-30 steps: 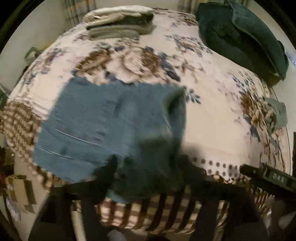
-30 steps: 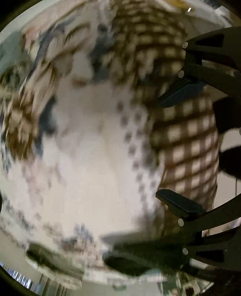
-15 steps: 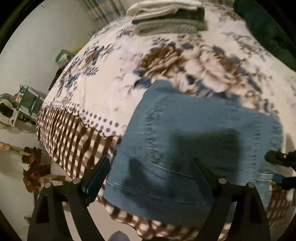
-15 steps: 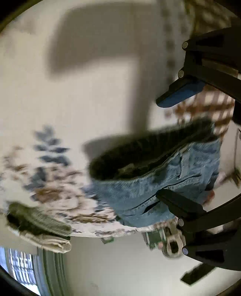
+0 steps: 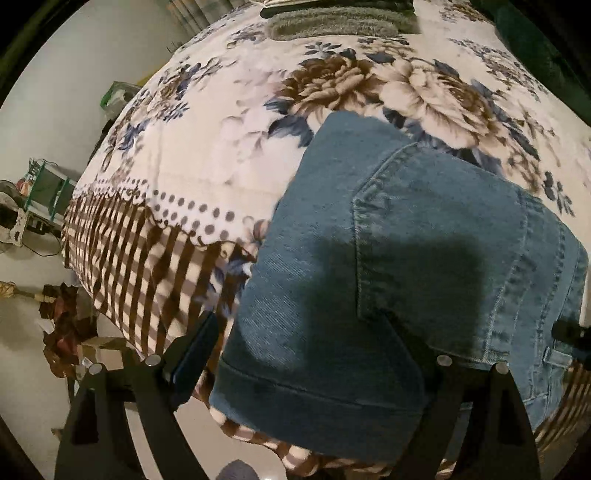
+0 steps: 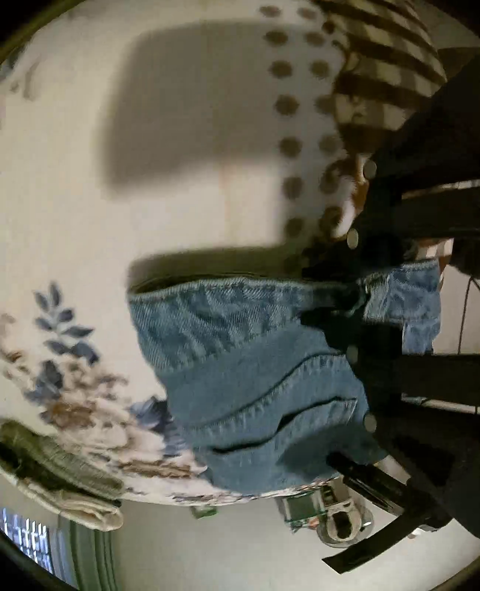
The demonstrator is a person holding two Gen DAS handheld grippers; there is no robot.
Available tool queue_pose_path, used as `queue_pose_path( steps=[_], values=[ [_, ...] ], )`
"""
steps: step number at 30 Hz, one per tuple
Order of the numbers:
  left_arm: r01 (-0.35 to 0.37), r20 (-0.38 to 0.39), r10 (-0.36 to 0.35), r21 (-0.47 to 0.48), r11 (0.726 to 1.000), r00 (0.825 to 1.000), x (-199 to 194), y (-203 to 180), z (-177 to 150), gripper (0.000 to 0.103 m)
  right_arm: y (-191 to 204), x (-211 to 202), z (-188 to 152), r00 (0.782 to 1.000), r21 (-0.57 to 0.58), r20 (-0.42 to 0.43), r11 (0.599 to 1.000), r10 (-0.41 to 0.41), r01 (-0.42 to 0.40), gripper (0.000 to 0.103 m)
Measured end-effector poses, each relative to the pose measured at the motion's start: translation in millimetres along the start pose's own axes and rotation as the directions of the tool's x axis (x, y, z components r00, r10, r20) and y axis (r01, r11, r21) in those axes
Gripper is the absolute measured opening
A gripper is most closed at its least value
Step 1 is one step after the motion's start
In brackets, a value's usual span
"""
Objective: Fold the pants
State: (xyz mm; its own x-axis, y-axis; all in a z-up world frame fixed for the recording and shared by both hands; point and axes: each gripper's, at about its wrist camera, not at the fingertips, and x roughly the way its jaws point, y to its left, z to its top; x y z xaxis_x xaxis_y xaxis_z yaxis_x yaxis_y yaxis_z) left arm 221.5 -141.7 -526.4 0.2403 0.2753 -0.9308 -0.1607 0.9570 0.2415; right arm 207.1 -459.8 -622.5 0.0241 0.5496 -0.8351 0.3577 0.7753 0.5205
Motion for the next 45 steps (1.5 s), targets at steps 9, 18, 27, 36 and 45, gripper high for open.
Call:
queue_pose_path(
  steps=[9, 18, 27, 36, 45],
  values=[
    [0.189, -0.012, -0.190, -0.060, 0.980, 0.982, 25, 22, 91, 0.087, 18, -19, 35, 0.994, 0.029, 0.085, 0.997, 0.075, -0.078, 0.063],
    [0.277, -0.158, -0.277, -0.020, 0.961, 0.948, 103, 23, 143, 0.103, 19, -12, 46, 0.986, 0.054, 0.169, 0.998, 0.008, -0.018, 0.010],
    [0.466, -0.071, -0.471, -0.072, 0.882, 0.879, 43, 78, 98, 0.103, 14, -52, -11, 0.978, 0.147, 0.206, 0.989, -0.035, 0.004, 0.069],
    [0.577, -0.179, -0.592, -0.134, 0.806, 0.785, 85, 87, 35, 0.103, 2, 26, -122, 0.950, 0.363, 0.190, 0.882, 0.247, -0.302, 0.083],
    [0.648, -0.175, -0.667, -0.157, 0.745, 0.724, 101, 93, 33, 0.103, 9, 76, -104, 0.888, 0.378, 0.318, 0.814, 0.333, -0.441, 0.091]
  ],
)
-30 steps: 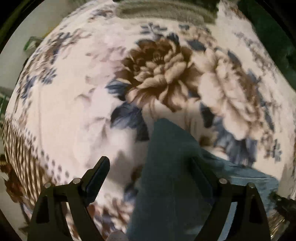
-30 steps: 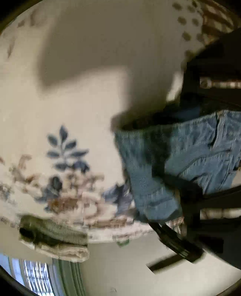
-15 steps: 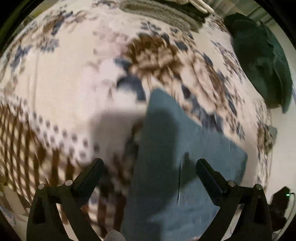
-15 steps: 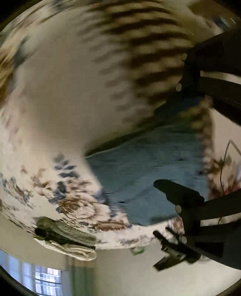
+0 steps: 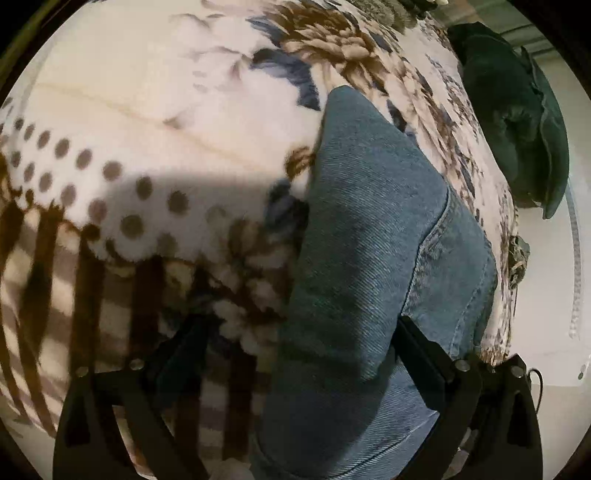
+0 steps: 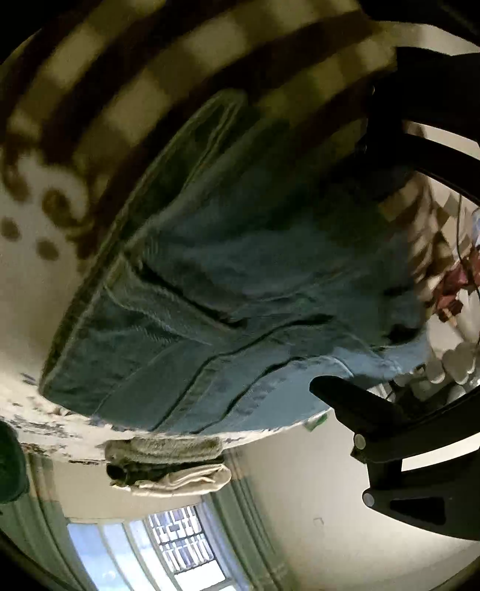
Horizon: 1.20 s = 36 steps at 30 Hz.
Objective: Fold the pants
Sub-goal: 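Carry the folded jeans with both tools and lower them onto the clothes stack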
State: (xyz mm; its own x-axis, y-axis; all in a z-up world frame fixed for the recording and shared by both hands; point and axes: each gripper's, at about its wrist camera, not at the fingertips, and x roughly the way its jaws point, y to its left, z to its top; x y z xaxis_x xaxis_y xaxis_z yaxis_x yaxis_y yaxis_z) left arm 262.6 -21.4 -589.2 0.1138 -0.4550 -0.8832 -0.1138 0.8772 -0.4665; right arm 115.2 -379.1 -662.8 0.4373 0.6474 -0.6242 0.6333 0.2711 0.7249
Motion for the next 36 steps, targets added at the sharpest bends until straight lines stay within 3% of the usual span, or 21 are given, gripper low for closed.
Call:
queue_pose_path(
  steps=[3, 7, 10, 12, 13, 15, 18, 22, 28, 32, 36],
  values=[
    [0.023, 0.002, -0.023, -0.011, 1.000, 1.000, -1, 2, 2, 0.103, 10, 11, 2, 1.000, -0.008, -0.004, 1.000, 0.002, -0.002, 0.091],
    [0.052, 0.007, -0.052, -0.004, 0.999, 0.999, -3, 2, 4, 0.103, 48, -2, -10, 0.997, -0.136, 0.018, 0.988, 0.070, -0.067, 0.085],
    [0.050, 0.013, -0.050, 0.002, 0.999, 0.999, 2, -4, 6, 0.101, 42, 14, -7, 1.000, -0.122, -0.001, 0.992, 0.010, -0.010, 0.082],
    [0.042, 0.018, -0.042, 0.009, 0.999, 0.999, 3, -9, 6, 0.099, 24, 25, -1, 0.999, -0.071, -0.021, 0.997, -0.032, 0.030, 0.063],
    [0.043, 0.027, -0.044, 0.026, 0.999, 0.999, 2, -12, 6, 0.092, 20, 25, -1, 1.000, -0.054, -0.019, 0.998, -0.018, 0.017, 0.061],
    [0.079, 0.022, -0.080, 0.067, 0.995, 0.997, -1, -20, 5, 0.043, 27, 22, -6, 1.000, -0.086, -0.005, 0.996, -0.018, 0.018, 0.046],
    [0.085, 0.044, -0.091, 0.109, 0.990, 0.995, -14, -33, 3, 0.025, 45, 15, -19, 0.999, -0.151, 0.027, 0.988, -0.036, 0.039, 0.040],
    [0.140, 0.077, -0.148, 0.101, 0.985, 0.986, -44, -38, 5, 0.020, 68, -6, -26, 0.998, -0.166, 0.061, 0.985, -0.031, 0.041, 0.037],
    [0.165, 0.134, -0.180, 0.115, 0.980, 0.974, -102, -51, 21, 0.018, 122, -50, -39, 0.997, -0.248, 0.066, 0.968, -0.026, 0.041, 0.035],
    [0.171, 0.173, -0.189, 0.112, 0.979, 0.967, -137, -57, 50, 0.018, 175, -59, -46, 0.998, -0.309, 0.060, 0.951, -0.008, 0.027, 0.034],
    [0.171, 0.240, -0.191, 0.102, 0.980, 0.952, -174, -67, 106, 0.018, 239, -50, -36, 0.997, -0.354, 0.063, 0.935, 0.036, -0.011, 0.034]
  ],
)
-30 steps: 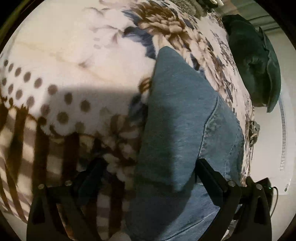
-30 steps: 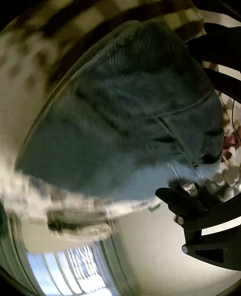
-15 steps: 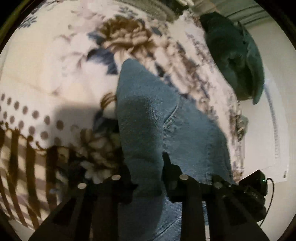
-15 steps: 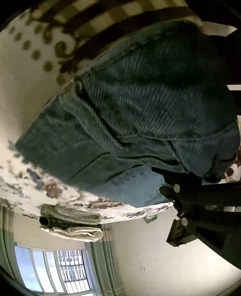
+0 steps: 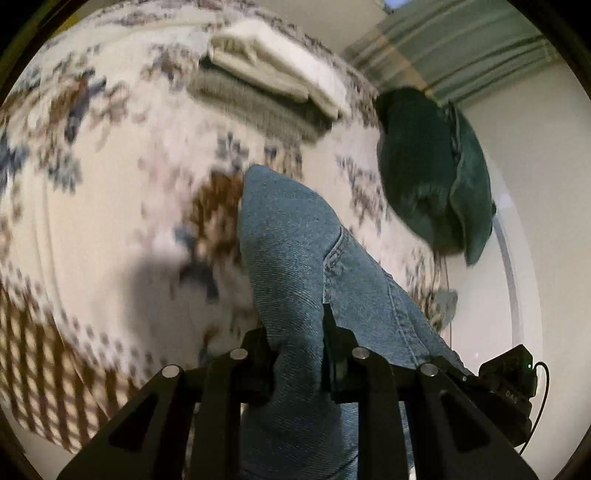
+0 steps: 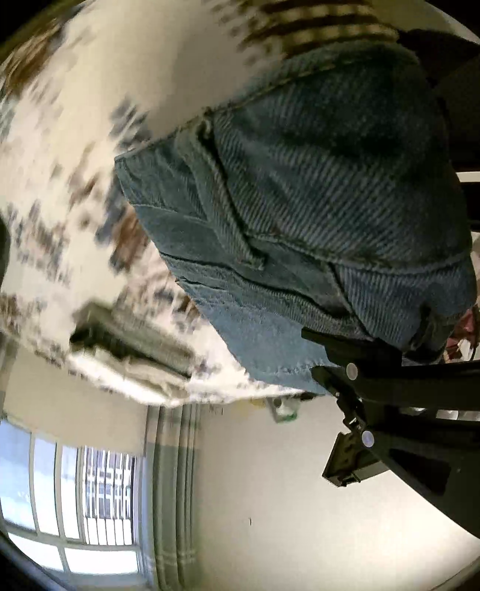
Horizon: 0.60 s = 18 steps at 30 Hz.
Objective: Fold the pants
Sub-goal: 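Carry the folded jeans with both tools and lower them onto the clothes stack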
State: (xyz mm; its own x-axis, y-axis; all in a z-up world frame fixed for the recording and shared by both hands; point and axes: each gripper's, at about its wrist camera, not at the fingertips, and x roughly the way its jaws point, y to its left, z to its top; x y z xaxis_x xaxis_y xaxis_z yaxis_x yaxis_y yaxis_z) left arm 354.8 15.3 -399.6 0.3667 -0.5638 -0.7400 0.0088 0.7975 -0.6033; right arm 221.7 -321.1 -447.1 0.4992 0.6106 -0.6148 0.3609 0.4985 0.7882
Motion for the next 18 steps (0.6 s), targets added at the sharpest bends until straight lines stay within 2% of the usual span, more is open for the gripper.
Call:
queue_pose_path(
  steps=[1, 4, 5, 7, 10, 11, 14, 16, 18],
  values=[
    [0.000, 0.013, 0.000, 0.000, 1.000, 1.000, -2, -2, 11, 0.018, 14, 4, 11, 1.000, -0.016, 0.004, 1.000, 0.013, -0.013, 0.034],
    [-0.009, 0.064, 0.009, -0.002, 1.000, 0.998, -9, -7, 75, 0.018, 58, 27, 52, 0.998, -0.053, 0.007, 0.997, 0.058, -0.057, 0.034],
    [-0.014, 0.086, 0.014, 0.001, 1.000, 0.996, -9, -10, 106, 0.017, 71, 35, 65, 0.997, -0.064, 0.006, 0.995, 0.071, -0.070, 0.034],
    [-0.020, 0.114, 0.019, 0.010, 1.000, 0.993, -7, -12, 147, 0.018, 102, 59, 102, 0.995, -0.088, 0.007, 0.991, 0.100, -0.099, 0.034],
    [-0.033, 0.164, 0.029, 0.021, 0.999, 0.986, 5, -13, 236, 0.017, 150, 100, 163, 0.990, -0.122, 0.017, 0.983, 0.139, -0.136, 0.034],
    [-0.034, 0.173, 0.030, 0.024, 0.999, 0.985, 8, -13, 252, 0.017, 166, 113, 182, 0.989, -0.133, 0.022, 0.981, 0.148, -0.144, 0.034],
    [-0.033, 0.197, 0.025, 0.037, 0.999, 0.980, 34, -4, 329, 0.018, 207, 158, 244, 0.984, -0.170, 0.037, 0.971, 0.175, -0.167, 0.034],
    [-0.022, 0.205, 0.019, 0.012, 1.000, 0.979, 56, 11, 374, 0.018, 230, 191, 285, 0.981, -0.193, 0.048, 0.966, 0.186, -0.174, 0.034],
    [-0.027, 0.210, 0.024, 0.009, 1.000, 0.977, 78, 26, 405, 0.018, 244, 225, 318, 0.982, -0.217, 0.052, 0.962, 0.184, -0.168, 0.034]
  ],
)
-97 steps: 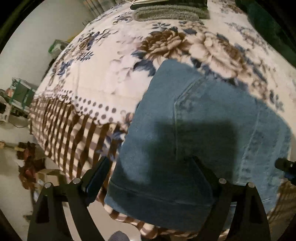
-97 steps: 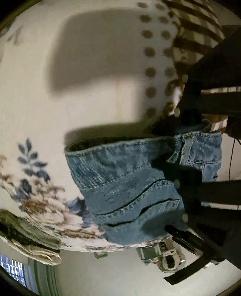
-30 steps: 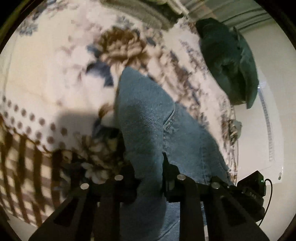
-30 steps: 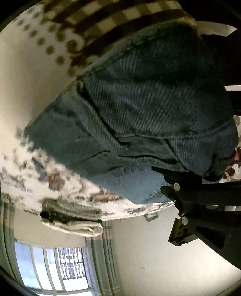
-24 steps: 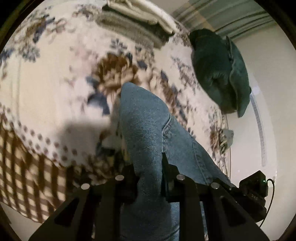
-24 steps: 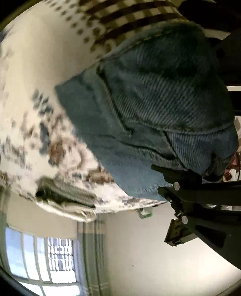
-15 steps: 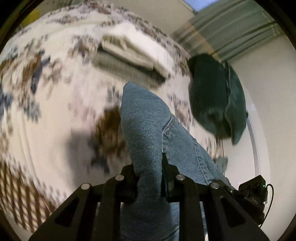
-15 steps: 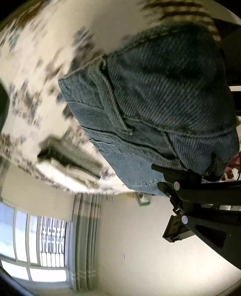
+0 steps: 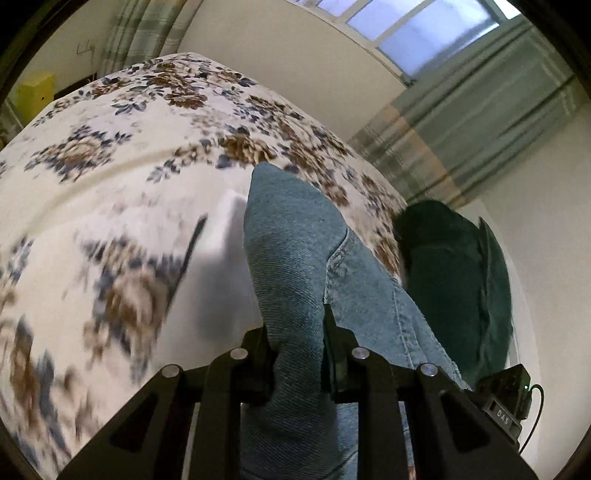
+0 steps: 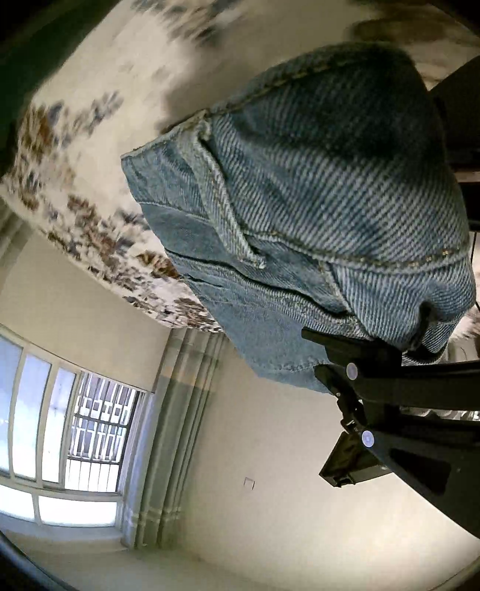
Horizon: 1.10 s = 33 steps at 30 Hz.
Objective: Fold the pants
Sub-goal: 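Carry the folded jeans with both tools and lower them onto the clothes stack, then open both tools and withdraw from the stacked jeans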
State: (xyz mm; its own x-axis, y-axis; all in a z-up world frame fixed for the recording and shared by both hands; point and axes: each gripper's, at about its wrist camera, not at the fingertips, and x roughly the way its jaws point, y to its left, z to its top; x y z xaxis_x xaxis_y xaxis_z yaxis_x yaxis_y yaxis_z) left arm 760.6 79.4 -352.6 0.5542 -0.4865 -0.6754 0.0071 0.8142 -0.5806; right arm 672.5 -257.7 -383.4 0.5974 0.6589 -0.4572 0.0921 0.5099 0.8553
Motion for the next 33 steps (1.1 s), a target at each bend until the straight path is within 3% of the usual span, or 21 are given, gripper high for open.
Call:
queue_pose_path(
  steps=[4, 8, 12, 16, 17, 18, 19, 21, 24, 26, 30, 33],
  values=[
    [-0.052, -0.051, 0.052, 0.004, 0.999, 0.997, 58, 35, 18, 0.018, -16, 78, 44, 0.999, -0.038, -0.009, 0.999, -0.039, 0.038, 0.034],
    [-0.073, -0.094, 0.073, 0.008, 0.997, 0.993, 80, 57, 11, 0.024, -48, 115, 53, 0.991, -0.069, -0.057, 0.990, -0.125, 0.121, 0.036],
    [-0.105, -0.116, 0.105, 0.007, 0.994, 0.988, 68, 53, 7, 0.030, -70, 115, 47, 0.980, -0.057, -0.109, 0.985, -0.167, 0.162, 0.051],
    [-0.239, -0.086, 0.248, 0.099, 0.966, 0.965, 47, 27, -1, 0.031, -69, 89, 37, 0.960, -0.079, -0.102, 0.964, -0.260, 0.252, 0.063],
    [-0.301, -0.073, 0.313, 0.141, 0.943, 0.947, 38, 15, -9, 0.037, -64, 81, 32, 0.948, -0.102, -0.093, 0.950, -0.304, 0.295, 0.066],
    [-0.339, -0.064, 0.353, 0.164, 0.926, 0.934, 32, 7, -14, 0.050, -58, 73, 28, 0.936, -0.125, -0.085, 0.936, -0.340, 0.329, 0.069],
    [-0.359, -0.052, 0.374, 0.184, 0.915, 0.926, 25, -1, -20, 0.059, -52, 65, 24, 0.920, -0.151, -0.071, 0.916, -0.384, 0.371, 0.072],
    [-0.392, -0.018, 0.405, 0.216, 0.894, 0.914, 10, -17, -32, 0.086, -33, 51, 18, 0.876, -0.219, -0.019, 0.857, -0.482, 0.467, 0.082],
    [-0.478, 0.040, 0.487, 0.275, 0.834, 0.873, -14, -44, -49, 0.091, -1, 30, 8, 0.803, -0.297, 0.055, 0.758, -0.594, 0.581, 0.097],
    [-0.507, 0.072, 0.509, 0.287, 0.813, 0.858, -33, -59, -58, 0.092, 23, 15, 3, 0.760, -0.334, 0.126, 0.695, -0.637, 0.637, 0.100],
    [-0.528, 0.121, 0.517, 0.289, 0.798, 0.847, -73, -84, -68, 0.092, 71, -21, -15, 0.684, -0.370, 0.258, 0.585, -0.682, 0.722, 0.102],
    [-0.532, 0.162, 0.507, 0.310, 0.788, 0.846, -107, -107, -78, 0.092, 106, -52, -29, 0.660, -0.370, 0.310, 0.553, -0.684, 0.747, 0.103]
  ],
)
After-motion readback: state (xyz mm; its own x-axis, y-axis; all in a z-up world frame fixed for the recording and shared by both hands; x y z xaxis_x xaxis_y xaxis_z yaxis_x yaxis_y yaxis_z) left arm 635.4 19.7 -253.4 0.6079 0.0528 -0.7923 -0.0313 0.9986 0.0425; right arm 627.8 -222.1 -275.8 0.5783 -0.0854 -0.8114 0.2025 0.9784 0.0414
